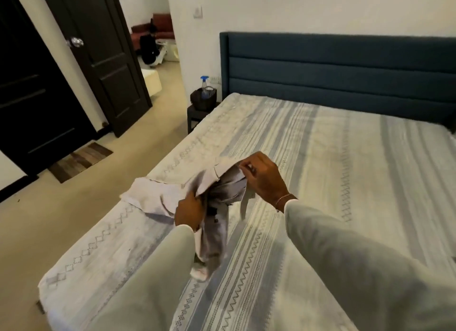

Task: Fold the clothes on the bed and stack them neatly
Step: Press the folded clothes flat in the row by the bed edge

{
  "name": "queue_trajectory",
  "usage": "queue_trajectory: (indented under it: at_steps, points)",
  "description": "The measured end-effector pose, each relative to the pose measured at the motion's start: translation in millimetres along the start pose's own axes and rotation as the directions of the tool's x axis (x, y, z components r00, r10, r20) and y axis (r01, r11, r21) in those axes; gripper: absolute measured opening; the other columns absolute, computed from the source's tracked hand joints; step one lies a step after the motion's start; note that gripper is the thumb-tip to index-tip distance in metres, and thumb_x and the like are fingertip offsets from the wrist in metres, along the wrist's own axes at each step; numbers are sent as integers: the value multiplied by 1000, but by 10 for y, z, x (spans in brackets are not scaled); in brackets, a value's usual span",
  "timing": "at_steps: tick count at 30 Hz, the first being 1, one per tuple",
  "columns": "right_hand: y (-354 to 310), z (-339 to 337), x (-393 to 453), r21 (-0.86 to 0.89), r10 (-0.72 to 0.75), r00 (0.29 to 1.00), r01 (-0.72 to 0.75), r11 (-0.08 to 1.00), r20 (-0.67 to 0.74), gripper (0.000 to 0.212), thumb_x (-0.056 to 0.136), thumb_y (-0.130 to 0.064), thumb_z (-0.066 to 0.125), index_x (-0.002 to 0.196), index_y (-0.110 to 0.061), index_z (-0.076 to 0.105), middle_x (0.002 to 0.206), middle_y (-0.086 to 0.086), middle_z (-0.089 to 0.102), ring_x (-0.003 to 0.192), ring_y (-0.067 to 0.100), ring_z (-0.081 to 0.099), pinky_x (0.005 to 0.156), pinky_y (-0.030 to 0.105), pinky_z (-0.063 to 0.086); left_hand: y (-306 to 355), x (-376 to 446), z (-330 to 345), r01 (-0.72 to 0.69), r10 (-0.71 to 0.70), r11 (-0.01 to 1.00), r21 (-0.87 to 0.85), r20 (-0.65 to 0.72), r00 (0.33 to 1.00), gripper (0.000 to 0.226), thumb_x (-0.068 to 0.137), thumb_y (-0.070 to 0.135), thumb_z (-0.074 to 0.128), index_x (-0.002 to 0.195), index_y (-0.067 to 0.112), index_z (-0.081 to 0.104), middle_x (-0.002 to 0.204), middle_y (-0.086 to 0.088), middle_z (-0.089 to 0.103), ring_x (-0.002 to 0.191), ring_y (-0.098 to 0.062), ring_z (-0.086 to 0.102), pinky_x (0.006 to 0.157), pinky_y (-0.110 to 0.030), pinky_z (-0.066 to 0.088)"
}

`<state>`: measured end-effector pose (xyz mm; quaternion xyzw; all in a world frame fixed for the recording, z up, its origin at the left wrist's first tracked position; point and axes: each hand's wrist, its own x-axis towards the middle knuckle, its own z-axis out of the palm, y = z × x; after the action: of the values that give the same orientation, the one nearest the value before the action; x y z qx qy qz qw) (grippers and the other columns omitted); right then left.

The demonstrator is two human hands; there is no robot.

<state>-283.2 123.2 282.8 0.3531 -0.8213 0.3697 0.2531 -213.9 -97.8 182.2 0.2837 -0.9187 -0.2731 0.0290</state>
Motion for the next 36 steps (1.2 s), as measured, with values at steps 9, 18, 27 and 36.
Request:
queue_trajectory:
  at_steps: [9, 18, 27, 36]
  points:
    - [162, -2124, 293, -81, -1, 984, -14, 997, -179, 8, 88, -7, 75, 96, -7, 75, 91, 10, 65, 81, 21, 61, 73, 35, 53, 1889, -778, -1166, -326, 150, 874, -362, -437, 887, 14, 107, 30, 38, 107, 16, 40, 97, -14, 64, 87, -34, 64, 73, -42, 49]
    - [-45, -4077, 312, -375, -9, 983, 77, 924, 182, 28, 93, -13, 68, 115, -28, 75, 128, 11, 55, 110, 28, 55, 88, 30, 45, 3888, -1823, -1835, -600, 334, 741, -301, -610, 718, 16, 107, 21, 36, 114, 13, 47, 99, -11, 60, 85, -27, 59, 75, -38, 50]
    - [-52, -4782, 44, -359, 185, 942, -75, 930, 281, 26, 95, -26, 67, 120, -18, 72, 106, 0, 71, 86, 14, 57, 82, 23, 42, 4814, -2334, -1875, -869, 880, 460, 183, -226, 418, 22, 100, 33, 60, 107, 14, 51, 93, -7, 66, 78, -23, 62, 72, -31, 48]
    - [-108, -5203, 256, -172, 418, 908, -411, 895, 3, 15, 92, -21, 68, 81, -11, 71, 76, 6, 66, 75, 21, 62, 61, 23, 51, 4285, -2549, -1011, -574, 937, -256, 778, 53, -347, 32, 81, 17, 75, 110, 12, 64, 110, -12, 63, 90, -25, 61, 69, -37, 56]
